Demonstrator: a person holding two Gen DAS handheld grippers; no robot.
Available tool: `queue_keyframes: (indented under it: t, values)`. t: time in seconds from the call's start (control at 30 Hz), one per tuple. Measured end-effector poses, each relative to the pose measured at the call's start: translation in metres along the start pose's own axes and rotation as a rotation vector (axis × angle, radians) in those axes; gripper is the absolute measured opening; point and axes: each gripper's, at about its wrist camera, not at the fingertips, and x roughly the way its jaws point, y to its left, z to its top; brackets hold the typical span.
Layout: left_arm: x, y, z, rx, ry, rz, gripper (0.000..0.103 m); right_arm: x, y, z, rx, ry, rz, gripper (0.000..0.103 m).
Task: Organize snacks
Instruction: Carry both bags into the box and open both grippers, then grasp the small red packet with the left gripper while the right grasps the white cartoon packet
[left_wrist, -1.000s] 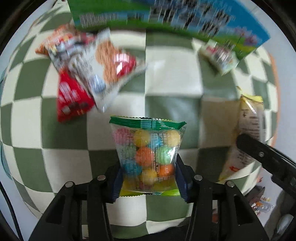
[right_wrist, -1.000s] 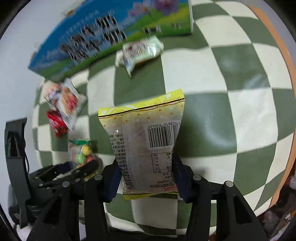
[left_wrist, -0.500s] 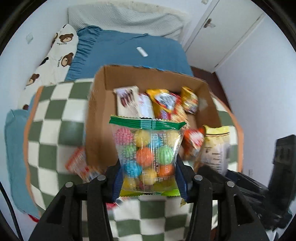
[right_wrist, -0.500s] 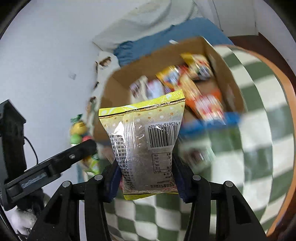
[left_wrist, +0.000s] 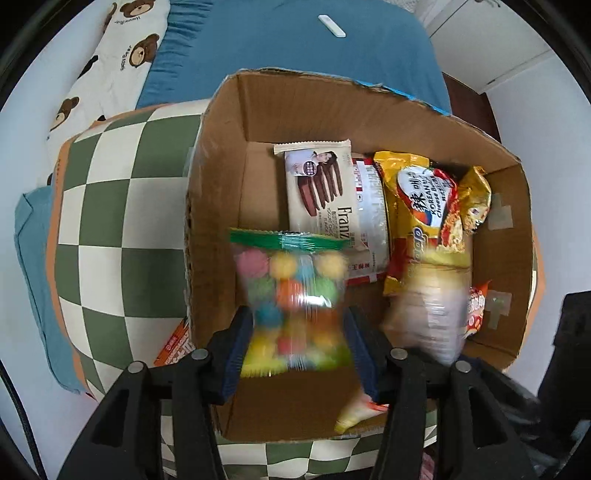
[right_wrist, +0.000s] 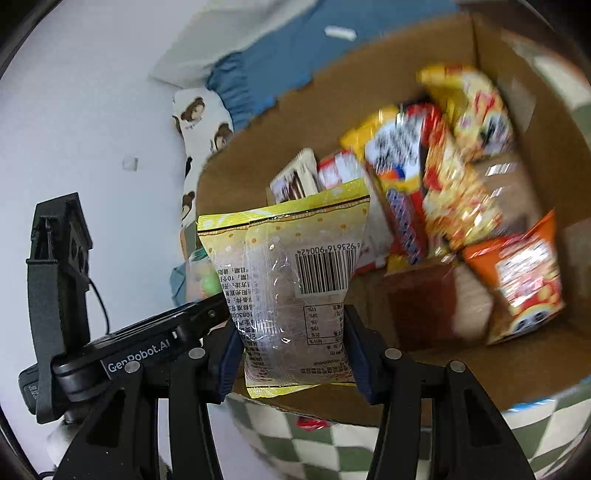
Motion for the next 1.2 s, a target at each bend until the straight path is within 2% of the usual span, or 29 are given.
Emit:
queue_keyframes:
  t: [0.03, 0.07, 0.1, 0.13, 0.17, 0.3, 0.5, 0.57, 0.83, 1.2]
  values:
    - [0.001, 0.002, 0.001, -0.003, -0.003, 0.012, 0.065, 0.008, -0.001, 0.001, 0.005, 0.025, 0.001, 0.063]
    - [0.001, 0.003, 0.003, -0.008, -0.009, 0.019, 0.078, 0.013, -0.004, 0.003, 0.011, 0.036, -0.003, 0.071]
    - [0.002, 0.005, 0.003, -0.012, -0.013, 0.018, 0.085, 0.015, -0.006, 0.004, 0.009, 0.038, -0.021, 0.076]
    - [0.002, 0.007, 0.003, -0.014, -0.015, 0.016, 0.092, 0.016, -0.007, 0.005, 0.004, 0.034, -0.036, 0.086]
    - [0.001, 0.006, 0.003, -0.017, -0.018, 0.010, 0.092, 0.017, -0.007, 0.006, -0.009, 0.033, -0.065, 0.094]
    - [0.001, 0.002, 0.001, -0.007, -0.027, 0.024, 0.094, 0.020, -0.003, 0.008, -0.073, 0.025, -0.162, 0.095]
    - [-0.003, -0.009, -0.015, 0.013, -0.079, 0.050, 0.094, 0.013, -0.002, 0.004, -0.226, -0.047, -0.413, 0.095]
    - [-0.005, -0.012, -0.024, 0.021, -0.103, 0.060, 0.094, 0.007, -0.010, 0.003, -0.247, -0.071, -0.462, 0.095]
    - [-0.013, -0.032, -0.057, 0.042, -0.185, 0.044, 0.094, -0.024, -0.026, -0.018, -0.292, -0.140, -0.562, 0.095]
    - [-0.048, -0.053, -0.111, 0.069, -0.346, 0.037, 0.094, -0.072, -0.026, -0.065, -0.351, -0.255, -0.591, 0.095]
